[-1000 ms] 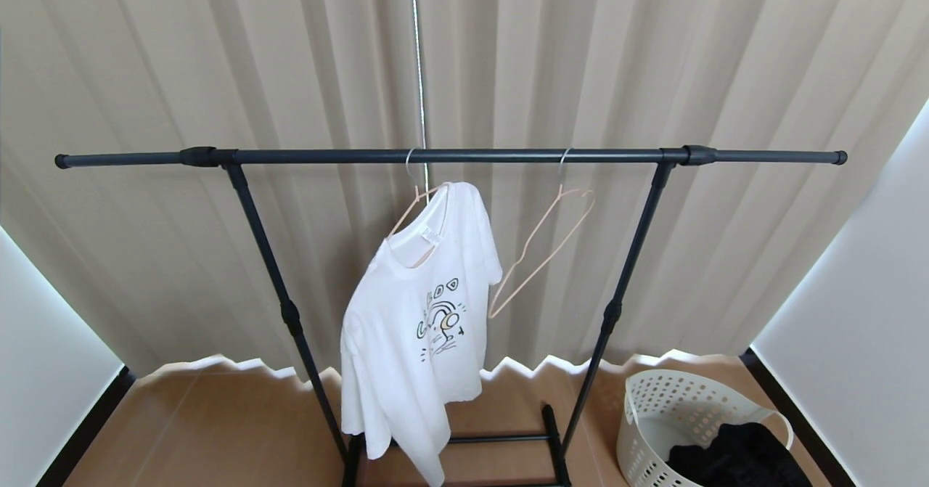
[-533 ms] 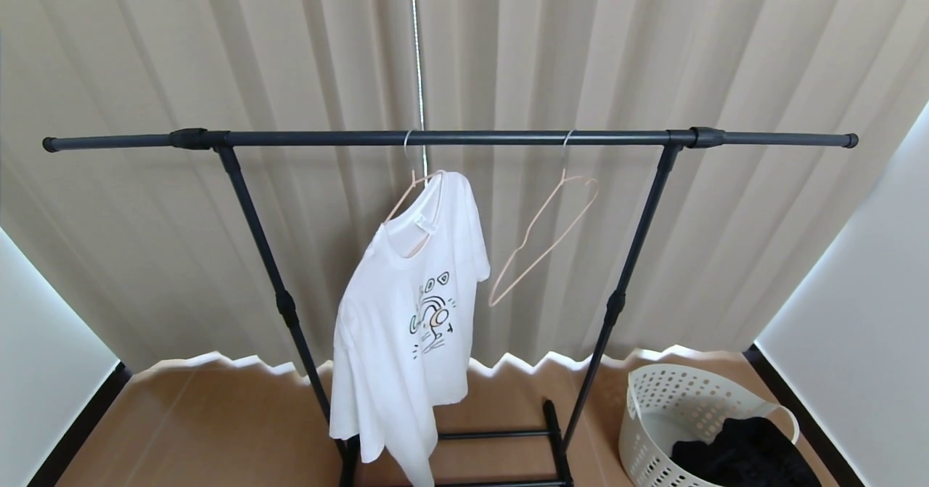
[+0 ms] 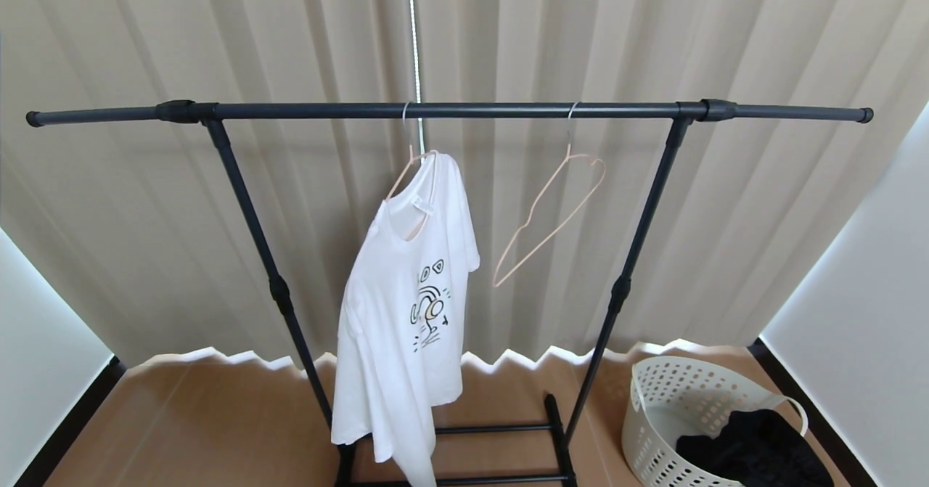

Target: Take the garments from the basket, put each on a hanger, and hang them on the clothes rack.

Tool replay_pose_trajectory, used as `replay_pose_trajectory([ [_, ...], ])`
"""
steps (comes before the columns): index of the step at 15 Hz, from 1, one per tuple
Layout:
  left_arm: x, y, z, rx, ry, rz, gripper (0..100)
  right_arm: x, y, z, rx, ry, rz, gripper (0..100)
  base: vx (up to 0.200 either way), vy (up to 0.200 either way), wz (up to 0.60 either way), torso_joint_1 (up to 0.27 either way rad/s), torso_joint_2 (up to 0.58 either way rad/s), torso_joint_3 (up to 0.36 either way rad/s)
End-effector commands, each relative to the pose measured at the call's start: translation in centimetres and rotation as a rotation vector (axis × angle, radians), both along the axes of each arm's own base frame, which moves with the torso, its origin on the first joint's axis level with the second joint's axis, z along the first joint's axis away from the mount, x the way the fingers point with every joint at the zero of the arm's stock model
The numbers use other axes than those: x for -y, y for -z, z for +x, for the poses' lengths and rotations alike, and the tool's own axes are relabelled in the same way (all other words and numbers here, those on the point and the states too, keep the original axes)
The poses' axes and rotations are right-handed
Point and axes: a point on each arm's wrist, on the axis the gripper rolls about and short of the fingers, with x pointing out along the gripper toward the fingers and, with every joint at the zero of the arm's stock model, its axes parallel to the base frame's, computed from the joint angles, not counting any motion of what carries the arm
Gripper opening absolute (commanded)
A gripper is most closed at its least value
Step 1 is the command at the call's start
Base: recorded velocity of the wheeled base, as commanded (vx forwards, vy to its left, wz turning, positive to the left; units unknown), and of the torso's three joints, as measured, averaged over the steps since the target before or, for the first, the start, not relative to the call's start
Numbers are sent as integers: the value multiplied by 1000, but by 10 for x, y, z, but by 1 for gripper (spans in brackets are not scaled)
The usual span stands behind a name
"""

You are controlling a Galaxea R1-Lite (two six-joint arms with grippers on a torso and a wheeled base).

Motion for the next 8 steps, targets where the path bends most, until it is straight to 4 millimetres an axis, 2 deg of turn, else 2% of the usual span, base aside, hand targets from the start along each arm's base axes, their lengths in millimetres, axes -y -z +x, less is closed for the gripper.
replay_pose_trajectory([
  [1, 0, 0, 0, -2, -1, 0, 100, 0, 0, 0, -1, -1, 0, 100, 0, 0, 0, -168, 383, 217],
  [5, 0, 0, 0, -2, -1, 0, 100, 0, 0, 0, -1, -1, 0, 100, 0, 0, 0, -160, 398, 238],
  [8, 0, 0, 0, -2, -1, 0, 100, 0, 0, 0, -1, -1, 0, 100, 0, 0, 0, -216, 535, 312],
])
